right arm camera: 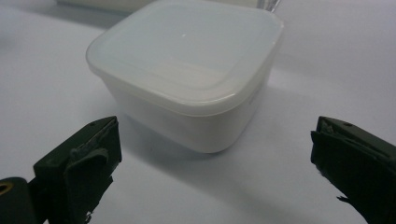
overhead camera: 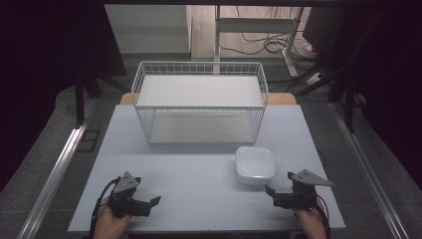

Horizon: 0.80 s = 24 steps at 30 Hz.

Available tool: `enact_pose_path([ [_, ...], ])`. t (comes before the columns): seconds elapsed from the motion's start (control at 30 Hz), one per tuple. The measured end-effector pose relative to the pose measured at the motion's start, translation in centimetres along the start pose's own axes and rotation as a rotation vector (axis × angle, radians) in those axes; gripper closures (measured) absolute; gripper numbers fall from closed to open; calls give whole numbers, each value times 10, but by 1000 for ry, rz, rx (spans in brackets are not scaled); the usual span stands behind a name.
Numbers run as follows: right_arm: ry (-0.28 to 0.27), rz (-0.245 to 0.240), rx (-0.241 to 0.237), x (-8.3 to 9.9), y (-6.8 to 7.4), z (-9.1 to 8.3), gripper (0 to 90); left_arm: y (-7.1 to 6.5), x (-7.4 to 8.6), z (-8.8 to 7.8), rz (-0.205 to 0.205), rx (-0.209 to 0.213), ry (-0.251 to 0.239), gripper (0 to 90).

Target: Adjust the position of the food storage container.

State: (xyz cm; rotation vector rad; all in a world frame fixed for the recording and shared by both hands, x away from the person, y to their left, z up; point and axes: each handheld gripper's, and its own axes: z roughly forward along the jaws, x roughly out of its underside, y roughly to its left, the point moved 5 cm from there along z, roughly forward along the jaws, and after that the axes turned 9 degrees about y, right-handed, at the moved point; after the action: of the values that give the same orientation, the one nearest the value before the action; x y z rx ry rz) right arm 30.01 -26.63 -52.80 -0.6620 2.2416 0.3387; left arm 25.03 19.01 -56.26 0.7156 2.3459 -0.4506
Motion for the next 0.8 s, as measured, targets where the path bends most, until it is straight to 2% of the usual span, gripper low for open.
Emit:
enact_pose_path([
  [0.03,-1,-9,10,-1,1,1,11,1,0,0,-4,5,0,13],
  [0.17,-12,-14,3,-3,3,1,1,1,0,-1,-4,10,-15,11],
  [0.27,-17,-19,20,-3,2,1,0,1,-1,-1,-4,18,-28,11],
  [0.4,-30,-12,39,-5,0,-1,0,2,-2,-3,-2,2,-41,11],
  [0.5,-7,-17,66,-4,-1,0,0,3,-2,-4,-15,13,-55,12],
  [0.57,7,-16,66,-3,-1,0,0,3,-2,-4,-21,10,-57,11],
  [0.67,39,-13,50,-1,0,1,0,4,-2,-4,-28,16,-60,12],
  [0.8,45,-1,32,-1,-1,2,0,3,-2,-3,-29,27,-55,12],
])
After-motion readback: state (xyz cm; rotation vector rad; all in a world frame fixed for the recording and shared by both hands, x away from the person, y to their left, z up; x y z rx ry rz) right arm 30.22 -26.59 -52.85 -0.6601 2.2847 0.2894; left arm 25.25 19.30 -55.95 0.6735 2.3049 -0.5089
